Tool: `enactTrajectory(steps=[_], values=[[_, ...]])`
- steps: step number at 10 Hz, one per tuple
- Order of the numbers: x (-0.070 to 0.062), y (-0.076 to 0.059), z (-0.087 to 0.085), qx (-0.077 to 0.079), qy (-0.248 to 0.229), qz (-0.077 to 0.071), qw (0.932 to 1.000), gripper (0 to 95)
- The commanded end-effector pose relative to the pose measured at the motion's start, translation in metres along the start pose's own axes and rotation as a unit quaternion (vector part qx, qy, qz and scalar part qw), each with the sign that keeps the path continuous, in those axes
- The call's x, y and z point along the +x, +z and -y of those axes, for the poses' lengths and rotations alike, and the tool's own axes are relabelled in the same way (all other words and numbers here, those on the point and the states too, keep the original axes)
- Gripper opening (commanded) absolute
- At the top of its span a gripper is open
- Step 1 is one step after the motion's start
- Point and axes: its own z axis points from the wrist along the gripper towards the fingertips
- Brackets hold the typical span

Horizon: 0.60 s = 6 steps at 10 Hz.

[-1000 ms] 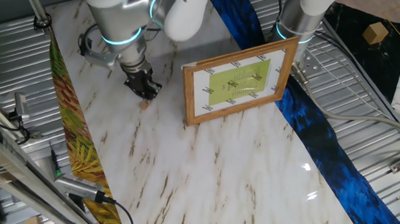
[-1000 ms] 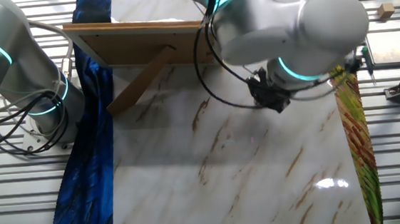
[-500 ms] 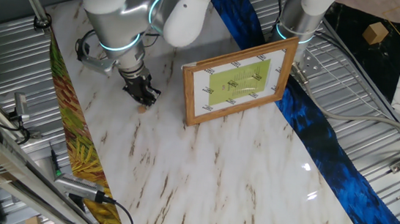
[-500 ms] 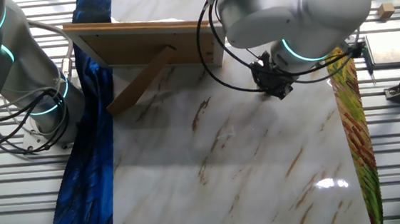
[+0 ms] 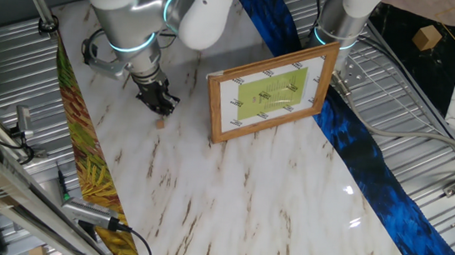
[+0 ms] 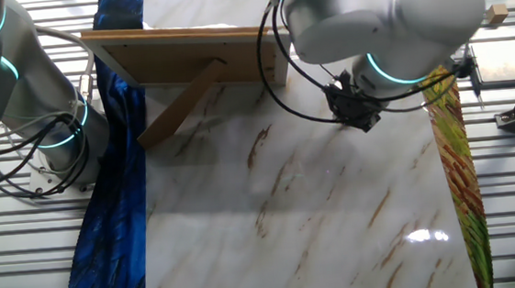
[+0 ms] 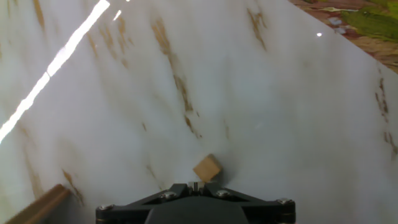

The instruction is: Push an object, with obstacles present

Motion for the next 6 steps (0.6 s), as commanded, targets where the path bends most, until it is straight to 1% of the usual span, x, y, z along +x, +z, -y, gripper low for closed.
enactTrajectory(steps=[1,4,6], values=[[0.0023,-0.0009,0.0046,0.000,-0.003,0.000,1.0000,0.0],[0.0031,0.0016,0.0098,0.001,-0.007,0.002,1.0000,0.0],[-0.0007,0.0021,0.0116,0.001,-0.008,0.001,1.0000,0.0]])
